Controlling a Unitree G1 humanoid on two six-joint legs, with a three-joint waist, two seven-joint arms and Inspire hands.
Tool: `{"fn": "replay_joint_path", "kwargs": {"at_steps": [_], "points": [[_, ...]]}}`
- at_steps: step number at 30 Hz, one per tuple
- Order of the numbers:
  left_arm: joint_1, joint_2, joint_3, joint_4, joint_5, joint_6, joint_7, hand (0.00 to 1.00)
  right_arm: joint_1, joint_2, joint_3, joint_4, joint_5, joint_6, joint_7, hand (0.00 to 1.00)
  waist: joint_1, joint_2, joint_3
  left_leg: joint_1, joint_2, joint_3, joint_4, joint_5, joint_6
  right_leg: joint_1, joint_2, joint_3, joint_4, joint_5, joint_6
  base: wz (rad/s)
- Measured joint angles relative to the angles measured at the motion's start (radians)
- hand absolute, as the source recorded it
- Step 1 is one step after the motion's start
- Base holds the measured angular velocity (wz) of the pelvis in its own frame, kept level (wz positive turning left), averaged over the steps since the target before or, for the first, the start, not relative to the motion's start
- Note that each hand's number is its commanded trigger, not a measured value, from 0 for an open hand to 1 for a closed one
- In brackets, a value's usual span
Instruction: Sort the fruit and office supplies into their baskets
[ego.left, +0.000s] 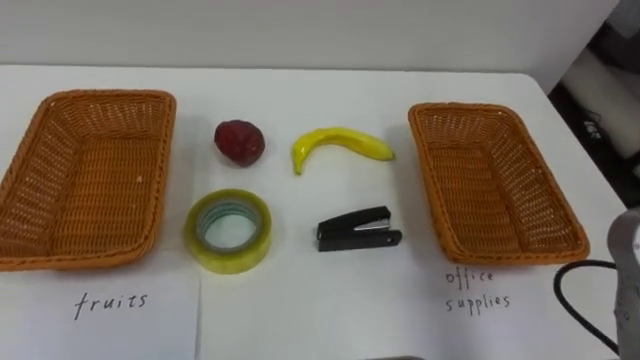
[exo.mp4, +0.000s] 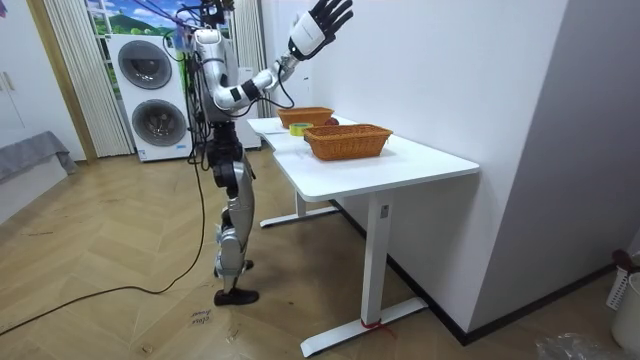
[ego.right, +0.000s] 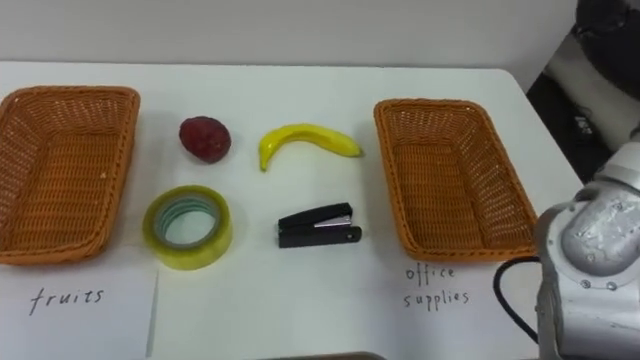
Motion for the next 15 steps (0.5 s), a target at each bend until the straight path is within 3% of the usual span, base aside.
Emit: {"fn": "replay_joint_path", "kwargs": {"at_steps": [5, 8, 13, 15], "points": [[-0.001, -0.001, 0.012, 0.006, 0.035, 0.011, -0.023, 0.00, -0.012, -0.003, 0.041, -0.029, -0.049, 0.000, 0.119, 0.00, 0.019, 0.002, 0.0006, -0.001, 0.000, -0.004, 0.002, 0.002, 0.003, 0.004, -0.001, -0.009, 0.000, 0.002, -0.003, 0.06], [-0.001, -0.001, 0.016, 0.006, 0.041, 0.027, -0.037, 0.00, -0.013, -0.028, 0.086, -0.033, -0.078, 0.003, 0.211, 0.00, 0.029, 0.002, 0.0014, -0.002, 0.000, -0.004, 0.005, 0.002, 0.003, 0.003, -0.001, -0.009, -0.002, 0.002, -0.003, 0.00], [-0.007, 0.000, 0.026, -0.002, 0.078, 0.057, -0.059, 0.00, -0.029, -0.039, 0.124, -0.032, -0.083, 0.048, 0.373, 0.00, 0.038, -0.008, -0.0008, -0.007, 0.000, -0.005, 0.006, 0.002, 0.003, 0.001, -0.002, -0.009, -0.002, 0.002, -0.003, 0.01], [-0.012, 0.006, 0.028, -0.002, 0.077, 0.066, -0.064, 0.00, -0.029, -0.061, 0.142, -0.030, -0.087, 0.074, 0.445, 0.00, 0.048, -0.017, 0.0006, -0.007, 0.000, -0.007, 0.006, 0.002, 0.003, 0.001, -0.002, -0.010, -0.003, 0.002, -0.003, 0.00]]}}
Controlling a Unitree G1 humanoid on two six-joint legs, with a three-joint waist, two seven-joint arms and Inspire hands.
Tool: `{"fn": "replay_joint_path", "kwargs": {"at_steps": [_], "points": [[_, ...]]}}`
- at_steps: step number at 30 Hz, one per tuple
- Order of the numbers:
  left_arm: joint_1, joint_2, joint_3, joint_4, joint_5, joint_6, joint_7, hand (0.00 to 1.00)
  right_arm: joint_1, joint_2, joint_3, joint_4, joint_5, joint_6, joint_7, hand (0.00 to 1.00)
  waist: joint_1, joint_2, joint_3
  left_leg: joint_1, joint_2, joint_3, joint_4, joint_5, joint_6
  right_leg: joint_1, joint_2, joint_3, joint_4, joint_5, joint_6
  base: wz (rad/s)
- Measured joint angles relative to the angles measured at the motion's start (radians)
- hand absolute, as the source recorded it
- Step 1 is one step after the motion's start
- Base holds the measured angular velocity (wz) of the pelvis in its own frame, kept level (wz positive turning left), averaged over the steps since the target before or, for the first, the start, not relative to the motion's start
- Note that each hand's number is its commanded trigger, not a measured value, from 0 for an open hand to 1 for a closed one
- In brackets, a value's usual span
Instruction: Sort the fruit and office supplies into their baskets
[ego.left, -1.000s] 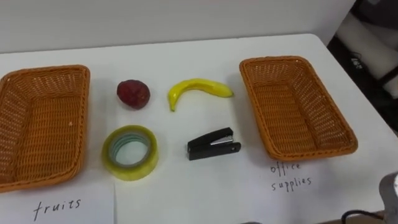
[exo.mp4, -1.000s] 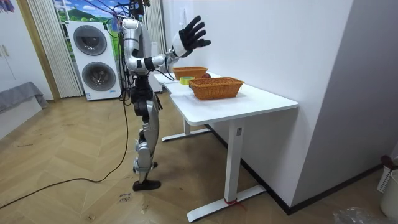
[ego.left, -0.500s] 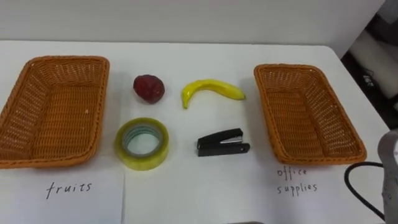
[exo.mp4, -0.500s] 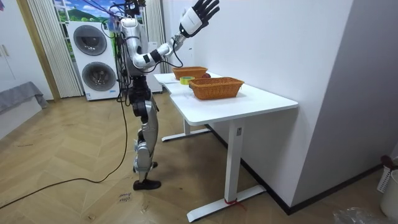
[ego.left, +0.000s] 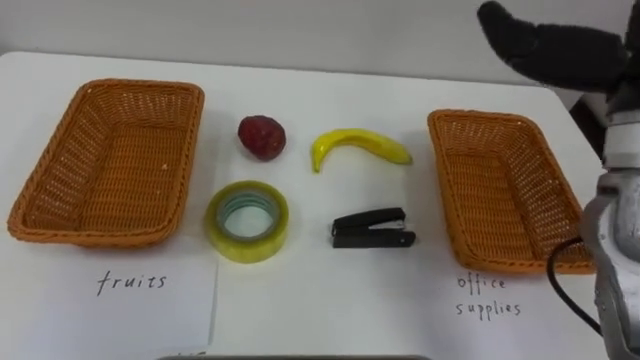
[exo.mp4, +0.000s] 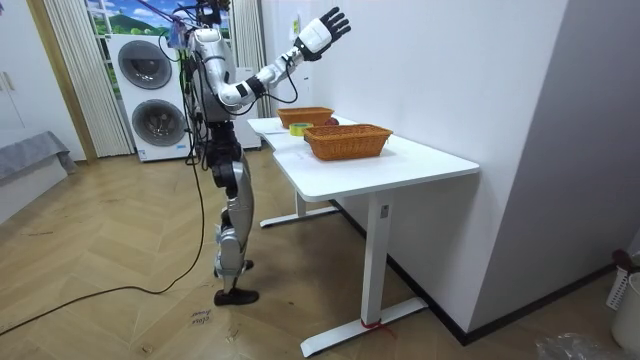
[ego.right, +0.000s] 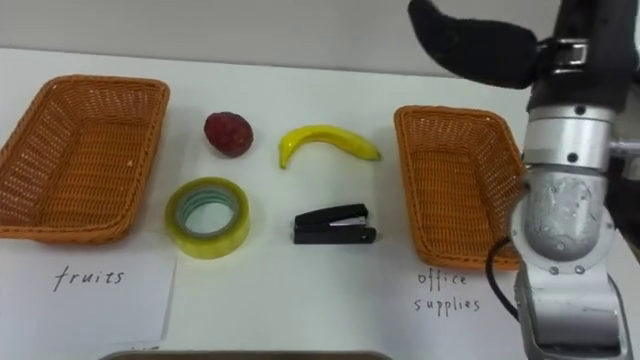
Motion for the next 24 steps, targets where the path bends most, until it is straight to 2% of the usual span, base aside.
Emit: {"fn": "replay_joint_path", "kwargs": {"at_steps": [4, 6, 9, 13, 16, 22, 24], "points": [[-0.009, 0.013, -0.005, -0.001, -0.001, 0.009, -0.017, 0.00, 0.000, -0.009, 0.044, 0.039, -0.042, 0.026, 0.098, 0.00, 0.000, -0.013, 0.0064, 0.005, 0.000, -0.012, -0.001, 0.000, 0.000, 0.015, 0.001, -0.006, 0.000, 0.000, 0.000, 0.04], [-0.014, 0.015, -0.007, -0.008, -0.001, 0.013, -0.019, 0.00, 0.000, -0.010, 0.068, 0.070, -0.106, 0.055, 0.170, 0.00, 0.001, -0.022, 0.0036, 0.003, 0.000, -0.013, -0.001, 0.000, 0.000, 0.015, 0.000, -0.012, 0.000, 0.000, 0.000, 0.05], [-0.013, 0.019, -0.014, -0.009, -0.001, 0.013, -0.018, 0.00, 0.000, -0.010, 0.090, 0.087, -0.152, 0.077, 0.248, 0.00, 0.003, -0.023, 0.0024, 0.003, -0.001, -0.014, -0.002, 0.000, 0.000, 0.015, -0.001, -0.014, 0.000, 0.002, 0.002, 0.01], [-0.013, 0.021, -0.017, -0.015, -0.001, 0.013, -0.018, 0.00, 0.000, -0.010, 0.091, 0.088, -0.196, 0.081, 0.316, 0.00, 0.003, -0.023, 0.0025, 0.004, -0.001, -0.018, -0.002, 0.000, 0.000, 0.018, -0.001, -0.018, -0.001, 0.002, 0.002, 0.03], [-0.009, 0.031, -0.051, -0.022, -0.001, 0.014, -0.020, 0.00, 0.000, -0.011, 0.097, 0.089, -0.231, 0.090, 0.381, 0.00, 0.001, -0.020, 0.0053, 0.005, 0.000, -0.021, -0.002, 0.000, 0.000, 0.021, -0.002, -0.025, -0.001, 0.002, 0.002, 0.06], [-0.011, 0.037, -0.048, -0.057, 0.000, 0.019, -0.059, 0.00, 0.000, -0.037, 0.138, 0.098, -0.266, 0.130, 0.544, 0.00, 0.016, -0.018, 0.0063, 0.005, -0.001, -0.020, 0.001, 0.000, 0.000, 0.022, -0.003, -0.025, 0.000, 0.002, 0.001, 0.00], [-0.012, 0.039, -0.042, -0.069, 0.000, 0.020, -0.064, 0.00, 0.000, -0.045, 0.138, 0.100, -0.303, 0.152, 0.596, 0.00, 0.033, -0.019, 0.0063, 0.005, -0.001, -0.019, 0.003, 0.000, 0.001, 0.021, -0.003, -0.024, -0.002, 0.003, 0.000, 0.00]]}}
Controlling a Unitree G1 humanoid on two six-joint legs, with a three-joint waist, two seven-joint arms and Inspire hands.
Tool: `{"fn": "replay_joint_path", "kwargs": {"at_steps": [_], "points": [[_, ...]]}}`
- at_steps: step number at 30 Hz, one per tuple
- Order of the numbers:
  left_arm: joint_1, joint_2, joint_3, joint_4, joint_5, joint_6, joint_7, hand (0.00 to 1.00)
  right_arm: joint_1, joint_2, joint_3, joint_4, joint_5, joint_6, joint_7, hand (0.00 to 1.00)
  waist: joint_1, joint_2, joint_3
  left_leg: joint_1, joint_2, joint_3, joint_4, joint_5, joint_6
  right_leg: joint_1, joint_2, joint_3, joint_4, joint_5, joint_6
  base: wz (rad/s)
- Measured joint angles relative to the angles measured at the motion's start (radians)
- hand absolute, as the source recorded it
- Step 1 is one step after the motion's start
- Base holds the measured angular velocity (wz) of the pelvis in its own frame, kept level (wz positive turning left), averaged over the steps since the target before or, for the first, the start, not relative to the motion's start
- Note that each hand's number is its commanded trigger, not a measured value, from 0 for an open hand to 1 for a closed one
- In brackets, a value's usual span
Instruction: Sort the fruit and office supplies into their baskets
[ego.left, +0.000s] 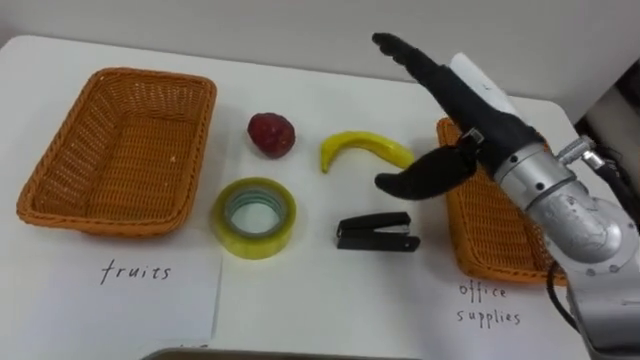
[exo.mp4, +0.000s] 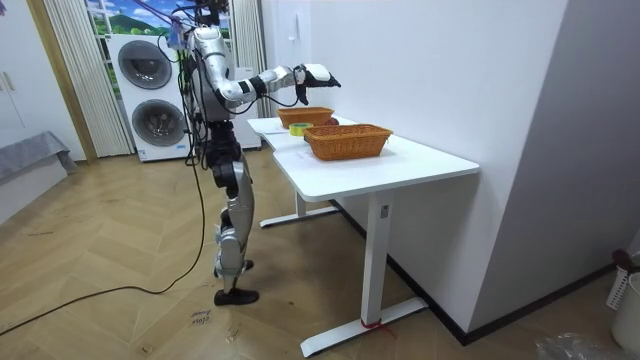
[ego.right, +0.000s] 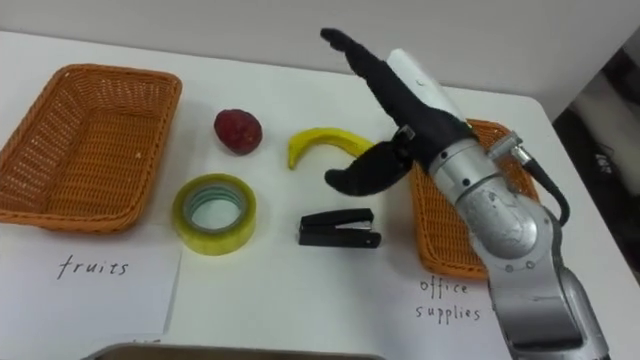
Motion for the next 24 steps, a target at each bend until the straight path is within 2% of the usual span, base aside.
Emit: {"fn": "replay_joint_path", "kwargs": {"at_steps": [5, 8, 13, 15, 24], "points": [[0.000, 0.000, 0.014, -0.007, 0.000, 0.003, -0.006, 0.00, 0.000, -0.004, 0.000, 0.000, -0.024, 0.027, 0.084, 0.00, 0.012, -0.006, -0.0030, -0.002, 0.000, -0.002, 0.000, 0.001, 0.001, 0.001, 0.000, -0.003, -0.013, 0.001, -0.001, 0.02], [-0.005, 0.000, 0.015, -0.016, -0.001, 0.020, -0.016, 0.00, 0.003, -0.004, 0.001, 0.003, -0.047, 0.049, 0.129, 0.00, 0.019, -0.009, -0.0030, 0.000, -0.001, -0.003, -0.001, 0.001, 0.001, 0.006, 0.000, -0.004, -0.016, 0.001, 0.000, 0.00], [-0.018, 0.000, 0.015, -0.045, 0.000, 0.039, -0.024, 0.00, 0.005, -0.003, 0.003, 0.019, -0.086, 0.082, 0.198, 0.00, 0.026, -0.016, -0.0003, -0.001, -0.001, -0.007, -0.002, 0.001, 0.001, 0.009, 0.001, -0.004, -0.015, 0.001, 0.000, 0.00], [-0.021, 0.001, 0.014, -0.047, -0.001, 0.040, -0.024, 0.00, 0.011, -0.003, 0.013, 0.021, -0.105, 0.106, 0.226, 0.00, 0.026, -0.017, -0.0003, 0.000, -0.001, -0.007, -0.003, 0.001, 0.001, 0.009, 0.001, -0.004, -0.014, 0.002, 0.000, 0.00], [-0.033, 0.001, 0.011, -0.048, -0.002, 0.051, -0.012, 0.00, 0.020, 0.001, 0.066, 0.055, -0.178, 0.145, 0.321, 0.00, 0.031, -0.021, 0.0029, 0.002, -0.001, -0.007, -0.006, 0.001, 0.001, 0.008, 0.001, -0.001, -0.014, 0.002, 0.000, 0.00]]}}
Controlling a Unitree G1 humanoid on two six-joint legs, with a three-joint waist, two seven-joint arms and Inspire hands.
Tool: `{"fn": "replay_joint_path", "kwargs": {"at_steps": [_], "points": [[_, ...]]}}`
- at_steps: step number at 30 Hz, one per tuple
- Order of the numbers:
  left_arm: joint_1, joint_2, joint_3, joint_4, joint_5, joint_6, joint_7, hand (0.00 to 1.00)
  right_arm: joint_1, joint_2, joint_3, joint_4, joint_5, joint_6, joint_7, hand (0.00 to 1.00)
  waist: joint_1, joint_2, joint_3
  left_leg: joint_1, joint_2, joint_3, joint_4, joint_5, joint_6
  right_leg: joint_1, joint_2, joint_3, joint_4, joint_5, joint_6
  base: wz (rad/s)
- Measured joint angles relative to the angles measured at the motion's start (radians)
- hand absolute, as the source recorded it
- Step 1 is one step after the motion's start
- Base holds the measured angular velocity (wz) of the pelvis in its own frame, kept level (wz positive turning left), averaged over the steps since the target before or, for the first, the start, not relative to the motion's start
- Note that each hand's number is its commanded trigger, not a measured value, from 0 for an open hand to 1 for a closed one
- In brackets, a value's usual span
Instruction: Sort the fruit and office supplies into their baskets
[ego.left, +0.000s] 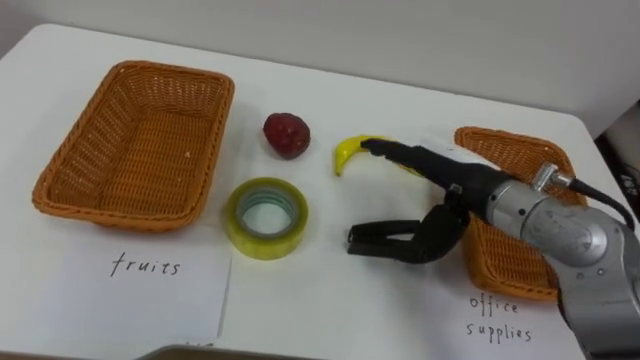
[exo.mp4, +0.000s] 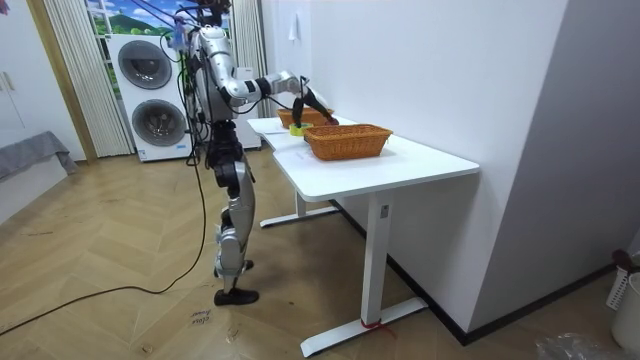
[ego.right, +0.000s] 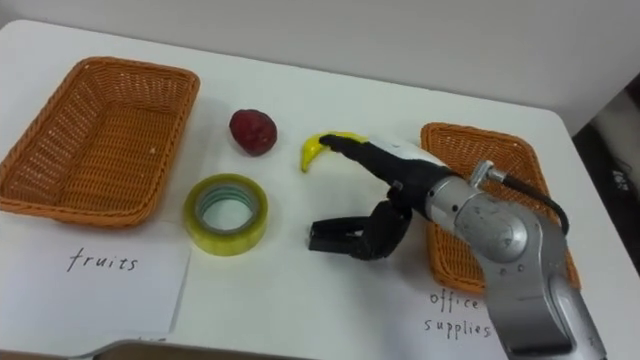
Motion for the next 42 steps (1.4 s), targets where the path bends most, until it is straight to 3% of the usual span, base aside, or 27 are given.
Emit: {"fn": "replay_joint_path", "kwargs": {"at_steps": [11, 22, 30, 42], "points": [[-0.001, 0.002, -0.006, -0.006, -0.005, 0.000, 0.001, 0.00, 0.001, 0.014, 0.008, 0.112, -0.033, 0.018, 0.107, 0.00, 0.011, -0.002, 0.0015, -0.002, 0.000, 0.003, 0.001, 0.000, 0.000, -0.011, 0.000, 0.004, 0.000, 0.003, 0.000, 0.00], [0.001, 0.005, -0.022, -0.039, -0.008, -0.001, 0.014, 0.00, 0.002, 0.014, 0.007, 0.141, -0.039, 0.020, 0.104, 0.00, 0.023, 0.003, 0.0039, -0.002, 0.001, 0.002, 0.001, 0.000, 0.000, -0.010, 0.001, 0.001, 0.002, 0.005, 0.000, 0.00], [0.002, 0.007, -0.060, -0.039, -0.009, -0.001, 0.044, 0.00, 0.002, 0.019, 0.007, 0.159, -0.055, 0.009, 0.068, 0.00, 0.024, 0.023, 0.0015, -0.008, 0.000, 0.000, 0.003, 0.002, 0.003, -0.016, 0.001, 0.001, 0.001, 0.010, 0.000, 0.00], [0.007, 0.007, -0.061, -0.039, -0.009, -0.001, 0.061, 0.00, 0.002, 0.036, 0.007, 0.164, -0.065, 0.009, 0.009, 0.00, 0.023, 0.023, 0.0003, -0.010, -0.001, 0.001, 0.005, 0.002, 0.004, -0.015, 0.001, 0.002, -0.001, 0.010, 0.000, 0.00]]}}
